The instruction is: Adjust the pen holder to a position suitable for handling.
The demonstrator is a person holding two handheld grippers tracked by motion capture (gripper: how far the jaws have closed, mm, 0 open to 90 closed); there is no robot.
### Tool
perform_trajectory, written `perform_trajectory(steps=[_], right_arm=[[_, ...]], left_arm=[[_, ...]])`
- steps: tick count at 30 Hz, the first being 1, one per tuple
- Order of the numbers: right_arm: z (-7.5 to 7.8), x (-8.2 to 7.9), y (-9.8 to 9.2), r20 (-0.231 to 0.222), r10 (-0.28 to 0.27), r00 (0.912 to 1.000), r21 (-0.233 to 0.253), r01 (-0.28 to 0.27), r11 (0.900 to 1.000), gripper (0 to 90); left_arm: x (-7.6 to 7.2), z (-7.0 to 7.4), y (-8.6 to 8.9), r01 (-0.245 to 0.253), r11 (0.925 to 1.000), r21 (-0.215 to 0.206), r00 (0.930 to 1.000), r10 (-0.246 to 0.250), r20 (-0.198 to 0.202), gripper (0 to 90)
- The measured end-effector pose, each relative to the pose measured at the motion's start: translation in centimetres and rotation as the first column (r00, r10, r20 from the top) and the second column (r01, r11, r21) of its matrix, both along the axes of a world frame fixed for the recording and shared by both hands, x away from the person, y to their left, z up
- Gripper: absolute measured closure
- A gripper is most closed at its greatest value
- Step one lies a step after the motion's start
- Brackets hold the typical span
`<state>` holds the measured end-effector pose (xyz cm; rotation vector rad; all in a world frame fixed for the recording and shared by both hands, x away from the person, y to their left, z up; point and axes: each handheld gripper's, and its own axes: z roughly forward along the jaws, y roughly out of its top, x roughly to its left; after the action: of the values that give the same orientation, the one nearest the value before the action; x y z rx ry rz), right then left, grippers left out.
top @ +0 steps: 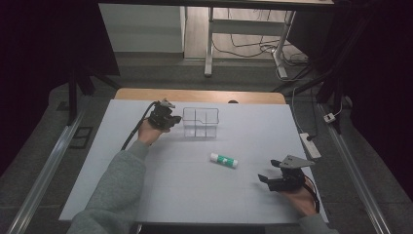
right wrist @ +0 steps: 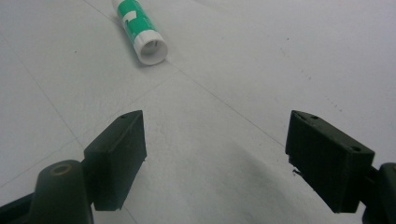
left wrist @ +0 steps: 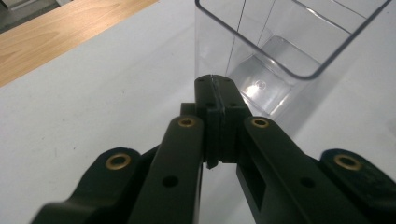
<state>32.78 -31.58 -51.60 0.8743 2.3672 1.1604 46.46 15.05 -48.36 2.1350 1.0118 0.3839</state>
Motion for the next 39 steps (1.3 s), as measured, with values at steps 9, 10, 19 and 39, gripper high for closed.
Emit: perform_trajectory(steps=[9,10,19,39], right_arm=[[0.0,0.0,0.0,0.000,-0.001,1.0000,0.002,0.001,1.000,19.9],[0.0,0.0,0.0,-0.001,-0.002,1.0000,0.003,0.002,1.000,19.9],[0.1,0.0,0.0,0.003,-0.003,1.0000,0.004,0.003,1.000,20.0],[0.1,0.0,0.2,0.010,0.000,1.0000,0.010,0.000,1.000,20.4]], left_arm=[[-2.9,0.6,2.3,-0.023,0.9989,-0.040,0.9990,0.025,0.037,73.6],[-3.4,0.7,2.5,-0.023,0.9987,-0.046,0.9988,0.025,0.042,70.2],[-7.8,0.7,5.1,-0.049,0.9953,-0.084,0.9954,0.055,0.079,50.0],[-16.0,-0.7,6.4,-0.030,0.9984,-0.047,0.9909,0.036,0.130,43.1]])
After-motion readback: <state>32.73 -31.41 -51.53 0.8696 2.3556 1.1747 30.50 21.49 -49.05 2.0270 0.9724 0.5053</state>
